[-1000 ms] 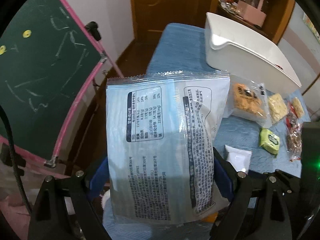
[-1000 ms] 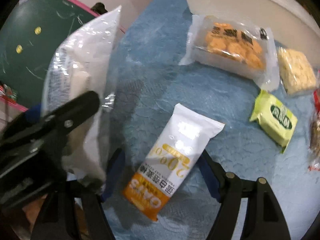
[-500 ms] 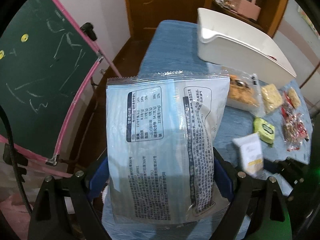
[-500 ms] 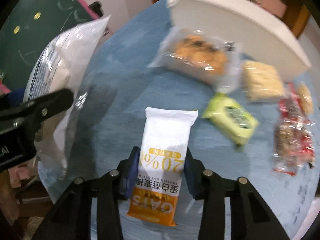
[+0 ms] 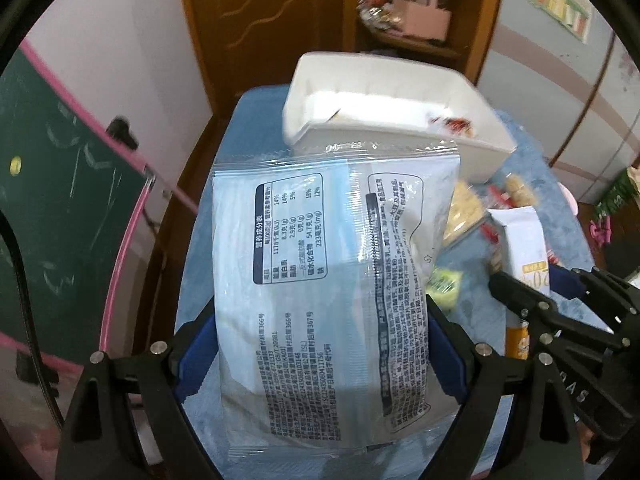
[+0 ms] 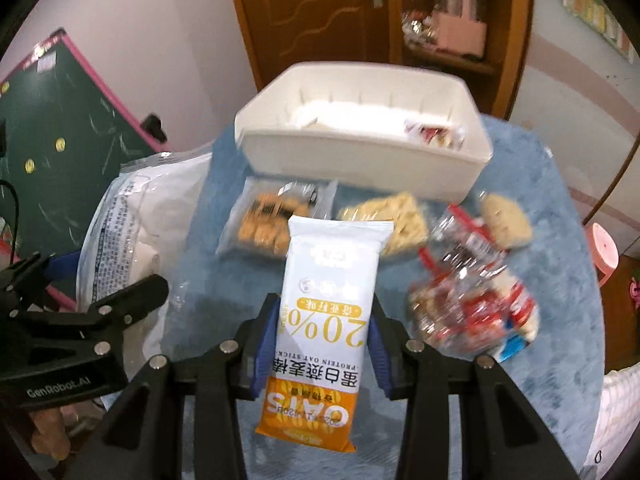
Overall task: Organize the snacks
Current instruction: 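Lift both snacks over the white bin and open both grippers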
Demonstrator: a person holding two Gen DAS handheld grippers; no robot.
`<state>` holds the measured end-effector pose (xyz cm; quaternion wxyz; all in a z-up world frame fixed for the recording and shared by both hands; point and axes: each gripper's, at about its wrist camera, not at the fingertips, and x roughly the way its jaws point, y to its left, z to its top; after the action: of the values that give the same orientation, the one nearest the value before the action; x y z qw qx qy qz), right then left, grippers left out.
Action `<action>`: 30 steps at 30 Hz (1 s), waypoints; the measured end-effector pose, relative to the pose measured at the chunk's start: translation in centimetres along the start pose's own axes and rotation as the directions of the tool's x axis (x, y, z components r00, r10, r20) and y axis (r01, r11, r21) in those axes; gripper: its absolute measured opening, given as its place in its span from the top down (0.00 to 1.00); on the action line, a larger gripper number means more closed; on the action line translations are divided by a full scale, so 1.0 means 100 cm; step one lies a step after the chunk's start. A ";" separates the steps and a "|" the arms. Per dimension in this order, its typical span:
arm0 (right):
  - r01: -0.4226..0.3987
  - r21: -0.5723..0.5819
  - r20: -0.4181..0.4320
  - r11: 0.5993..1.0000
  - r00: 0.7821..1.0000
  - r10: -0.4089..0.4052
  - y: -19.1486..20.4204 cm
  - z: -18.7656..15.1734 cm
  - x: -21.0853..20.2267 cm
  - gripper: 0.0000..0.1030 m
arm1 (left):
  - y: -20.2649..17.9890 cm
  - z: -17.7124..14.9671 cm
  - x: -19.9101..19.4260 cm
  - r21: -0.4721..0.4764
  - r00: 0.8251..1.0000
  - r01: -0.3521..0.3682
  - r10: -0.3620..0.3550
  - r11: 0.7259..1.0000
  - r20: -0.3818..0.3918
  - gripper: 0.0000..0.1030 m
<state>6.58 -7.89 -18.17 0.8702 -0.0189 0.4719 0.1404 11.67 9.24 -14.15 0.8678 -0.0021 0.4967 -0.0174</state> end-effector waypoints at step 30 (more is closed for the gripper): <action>0.065 0.101 0.319 0.993 0.943 -0.094 -0.091 0.116 -0.072 0.59 | -0.056 0.132 -0.048 0.032 0.979 -0.030 0.023 0.999 0.204 0.12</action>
<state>14.69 -16.32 -6.71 0.9407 0.0241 0.3276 0.0851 20.44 3.66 -3.25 0.9141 0.0179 0.4048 -0.0143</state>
